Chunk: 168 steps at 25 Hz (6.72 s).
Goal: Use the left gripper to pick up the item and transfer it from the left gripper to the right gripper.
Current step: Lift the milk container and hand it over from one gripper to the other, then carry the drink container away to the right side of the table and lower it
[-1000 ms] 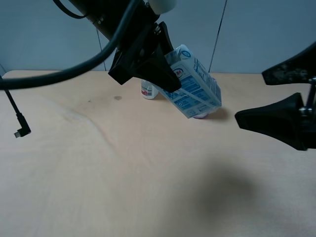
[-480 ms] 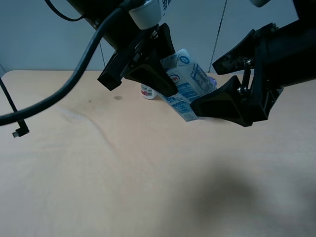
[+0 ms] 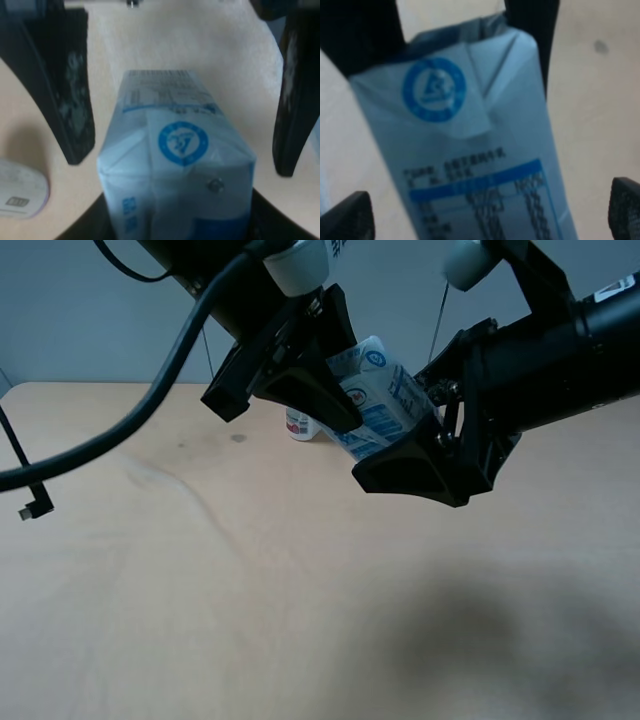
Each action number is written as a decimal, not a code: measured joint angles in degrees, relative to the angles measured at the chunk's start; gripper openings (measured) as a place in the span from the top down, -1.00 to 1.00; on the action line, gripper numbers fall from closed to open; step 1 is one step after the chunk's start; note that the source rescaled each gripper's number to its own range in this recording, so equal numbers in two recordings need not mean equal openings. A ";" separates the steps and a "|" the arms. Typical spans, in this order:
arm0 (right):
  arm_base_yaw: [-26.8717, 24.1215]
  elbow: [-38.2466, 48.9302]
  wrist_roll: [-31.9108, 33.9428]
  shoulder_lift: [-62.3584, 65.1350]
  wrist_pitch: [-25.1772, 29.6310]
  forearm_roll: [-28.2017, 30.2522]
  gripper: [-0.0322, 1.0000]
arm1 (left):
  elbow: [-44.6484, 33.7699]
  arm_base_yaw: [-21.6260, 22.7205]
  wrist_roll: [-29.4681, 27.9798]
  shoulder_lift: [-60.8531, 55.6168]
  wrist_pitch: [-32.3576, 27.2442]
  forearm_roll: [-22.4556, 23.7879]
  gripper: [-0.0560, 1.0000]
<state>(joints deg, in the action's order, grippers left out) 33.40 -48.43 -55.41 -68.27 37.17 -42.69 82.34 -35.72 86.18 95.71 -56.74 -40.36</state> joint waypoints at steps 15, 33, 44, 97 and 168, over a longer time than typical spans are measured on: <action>0.00 -0.12 -1.02 -0.13 -0.49 0.85 0.85 | 0.00 0.00 1.23 0.00 0.42 -1.28 0.89; 0.00 -0.19 -0.62 -0.42 -0.28 1.80 0.94 | 0.06 0.00 1.29 -0.07 0.10 -1.84 -0.97; 0.00 -0.13 -0.58 -0.42 -0.28 1.80 0.94 | 0.06 0.00 -0.41 -1.43 1.19 -1.72 -0.99; 0.00 -0.13 -0.45 -0.42 0.82 1.80 0.94 | -39.64 0.00 -76.57 -79.00 -3.40 37.88 -0.94; 0.00 -0.13 58.91 -1.04 7.58 42.69 0.94 | -53.91 41.17 -82.99 -95.89 -3.83 41.37 -0.94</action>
<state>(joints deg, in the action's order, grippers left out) 33.40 -48.57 3.50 -69.31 44.75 0.00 28.43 5.46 3.19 -0.19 -60.57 1.02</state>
